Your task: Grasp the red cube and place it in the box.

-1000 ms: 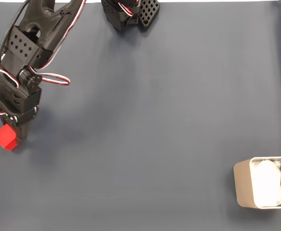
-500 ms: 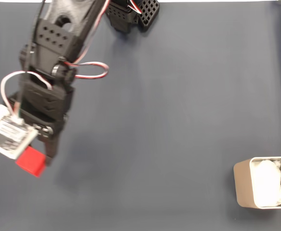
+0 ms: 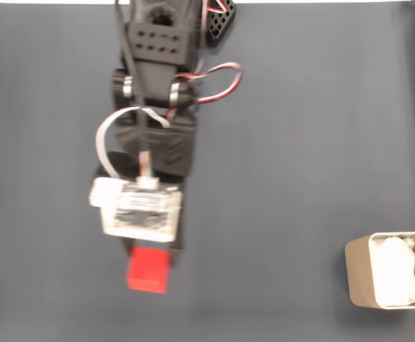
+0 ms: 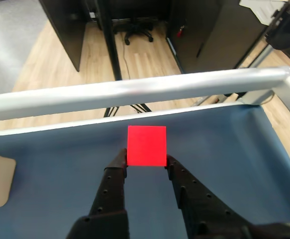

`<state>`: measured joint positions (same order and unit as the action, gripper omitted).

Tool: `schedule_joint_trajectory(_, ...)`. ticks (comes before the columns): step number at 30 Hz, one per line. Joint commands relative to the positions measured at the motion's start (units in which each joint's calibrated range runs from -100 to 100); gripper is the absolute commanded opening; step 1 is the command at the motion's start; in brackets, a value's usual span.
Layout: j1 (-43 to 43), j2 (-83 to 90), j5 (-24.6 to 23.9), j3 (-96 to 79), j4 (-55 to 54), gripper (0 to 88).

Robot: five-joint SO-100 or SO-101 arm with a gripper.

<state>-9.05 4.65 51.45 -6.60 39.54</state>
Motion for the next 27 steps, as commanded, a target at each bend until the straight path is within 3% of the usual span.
schedule_joint_trajectory(1, 4.5, 4.5, 0.7, 0.4, 0.5, 3.4)
schedule_joint_trajectory(27, 26.7, 2.3, 0.0, 5.3, 0.8, 3.6)
